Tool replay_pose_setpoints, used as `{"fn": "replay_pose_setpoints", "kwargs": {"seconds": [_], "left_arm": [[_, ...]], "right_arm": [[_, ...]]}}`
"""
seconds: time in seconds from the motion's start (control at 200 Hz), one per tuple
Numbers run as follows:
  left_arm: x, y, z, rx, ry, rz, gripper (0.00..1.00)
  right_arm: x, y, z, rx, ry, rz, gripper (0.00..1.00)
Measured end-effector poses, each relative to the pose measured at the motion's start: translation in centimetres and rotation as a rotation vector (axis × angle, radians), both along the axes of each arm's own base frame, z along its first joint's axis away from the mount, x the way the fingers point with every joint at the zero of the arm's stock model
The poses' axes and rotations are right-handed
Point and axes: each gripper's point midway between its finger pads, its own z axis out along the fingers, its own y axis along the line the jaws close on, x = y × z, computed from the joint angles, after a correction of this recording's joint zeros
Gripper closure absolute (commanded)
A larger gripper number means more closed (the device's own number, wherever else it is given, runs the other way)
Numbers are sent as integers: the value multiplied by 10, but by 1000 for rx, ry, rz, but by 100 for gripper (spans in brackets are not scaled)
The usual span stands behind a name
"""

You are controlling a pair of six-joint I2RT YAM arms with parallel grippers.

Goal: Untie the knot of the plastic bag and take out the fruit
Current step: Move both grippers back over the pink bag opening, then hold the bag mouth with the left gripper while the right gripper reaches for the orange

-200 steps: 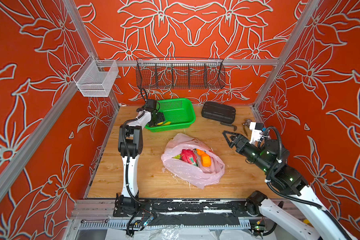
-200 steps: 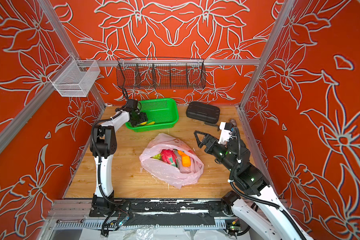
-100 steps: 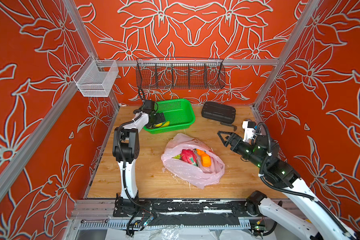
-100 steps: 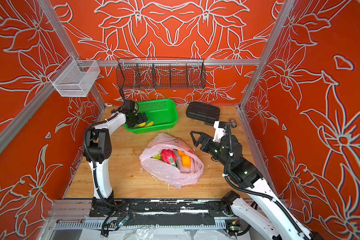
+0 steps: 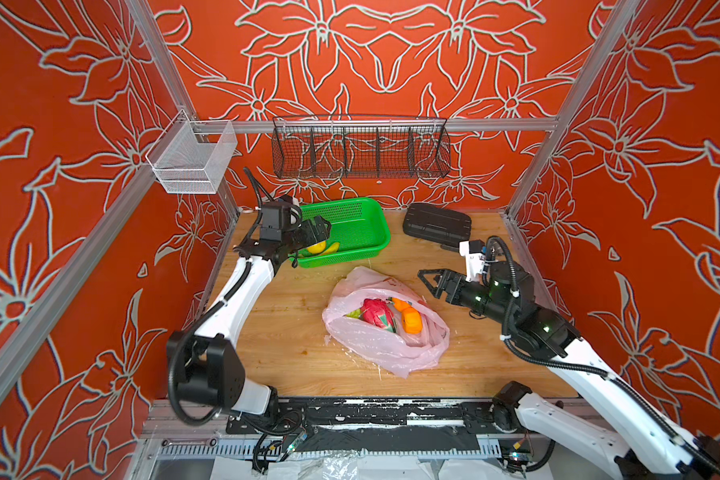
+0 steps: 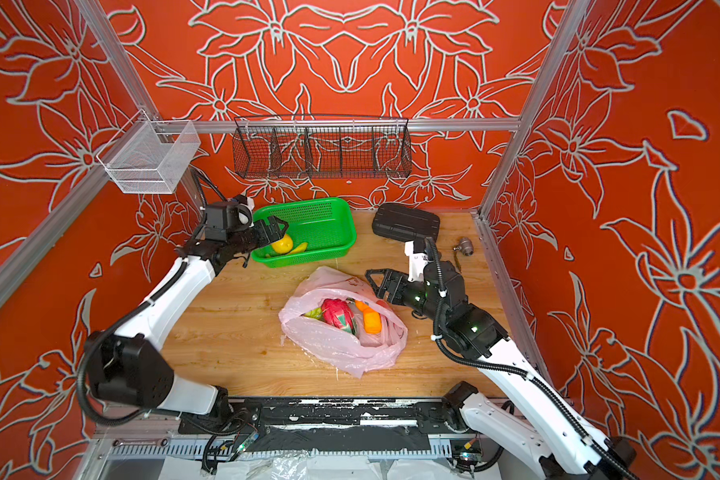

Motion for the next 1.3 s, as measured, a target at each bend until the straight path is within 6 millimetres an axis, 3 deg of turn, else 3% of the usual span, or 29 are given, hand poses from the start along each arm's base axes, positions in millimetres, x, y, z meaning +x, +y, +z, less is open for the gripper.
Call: {"fn": "replay_pose_setpoints", "kwargs": {"seconds": [0.135, 0.22, 0.33, 0.466, 0.636, 0.811, 0.976, 1.161, 1.302], "left_arm": [[-61, -59, 44, 34, -162, -207, 0], [-97, -86, 51, 70, -229, -323, 0], [-127, -100, 37, 137, -271, -423, 0], [-152, -101, -6, 247, -268, -509, 0], [-157, -93, -49, 372, -228, -534, 0], [-150, -86, -86, 451, -154, -511, 1], [-139, -81, -124, 513, -54, -484, 13], [-132, -81, -129, 521, -45, -465, 39], [-129, -83, -125, 509, -51, -448, 48]], "right_arm": [[-13, 21, -23, -95, 29, 97, 25], [-25, 33, -38, -158, 45, 158, 27], [-37, 42, -53, -206, 59, 218, 30], [-46, 38, -85, -268, 94, 241, 37], [-49, 20, -132, -391, 147, 215, 39], [-43, 10, -161, -503, 167, 189, 38], [-33, 8, -180, -590, 173, 176, 34], [-17, 5, -195, -676, 147, 144, 31], [-4, 7, -202, -732, 142, 124, 30]]}}
